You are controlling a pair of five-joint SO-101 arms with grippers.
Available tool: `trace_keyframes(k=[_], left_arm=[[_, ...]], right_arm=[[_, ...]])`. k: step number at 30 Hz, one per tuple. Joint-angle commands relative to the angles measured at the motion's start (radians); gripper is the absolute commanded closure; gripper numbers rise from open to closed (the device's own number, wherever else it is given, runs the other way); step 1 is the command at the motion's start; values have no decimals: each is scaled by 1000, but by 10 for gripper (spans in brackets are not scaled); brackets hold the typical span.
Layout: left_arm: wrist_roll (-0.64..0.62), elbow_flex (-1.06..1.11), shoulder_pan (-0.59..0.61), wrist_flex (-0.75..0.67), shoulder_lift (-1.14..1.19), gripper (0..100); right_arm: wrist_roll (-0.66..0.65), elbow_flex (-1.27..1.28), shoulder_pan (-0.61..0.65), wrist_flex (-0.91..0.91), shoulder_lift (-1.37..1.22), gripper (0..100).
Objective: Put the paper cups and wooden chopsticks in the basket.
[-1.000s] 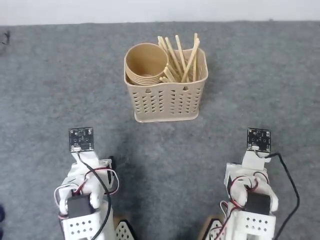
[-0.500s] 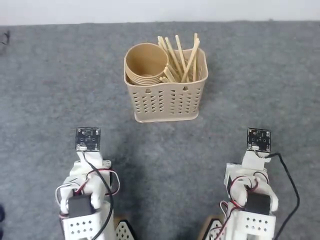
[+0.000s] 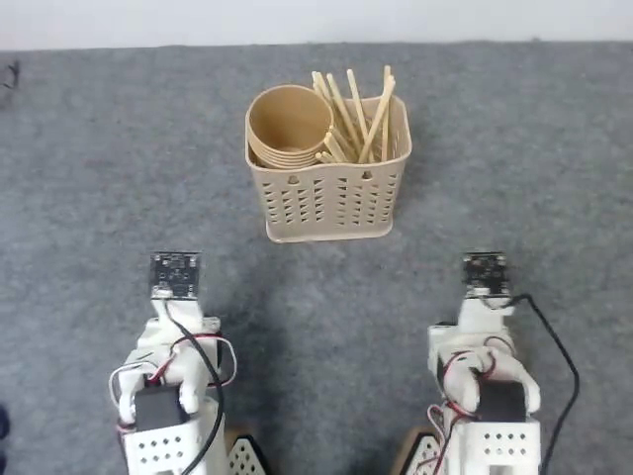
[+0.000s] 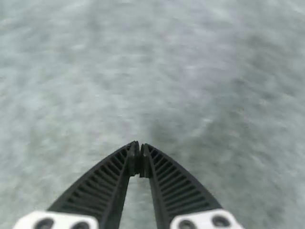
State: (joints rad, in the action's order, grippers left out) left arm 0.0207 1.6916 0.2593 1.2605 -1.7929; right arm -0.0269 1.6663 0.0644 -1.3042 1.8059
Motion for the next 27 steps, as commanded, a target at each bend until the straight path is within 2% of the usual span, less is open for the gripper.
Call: trace_keyframes(k=[1, 9, 27], left_arm=[[11, -10, 29, -6, -8, 987], [11, -10, 31, -6, -8, 986], [11, -10, 31, -6, -8, 986]], right_arm=[[6, 17, 28, -5, 5, 991], [6, 17, -90, -5, 7, 990], [6, 17, -93, -5, 7, 990]])
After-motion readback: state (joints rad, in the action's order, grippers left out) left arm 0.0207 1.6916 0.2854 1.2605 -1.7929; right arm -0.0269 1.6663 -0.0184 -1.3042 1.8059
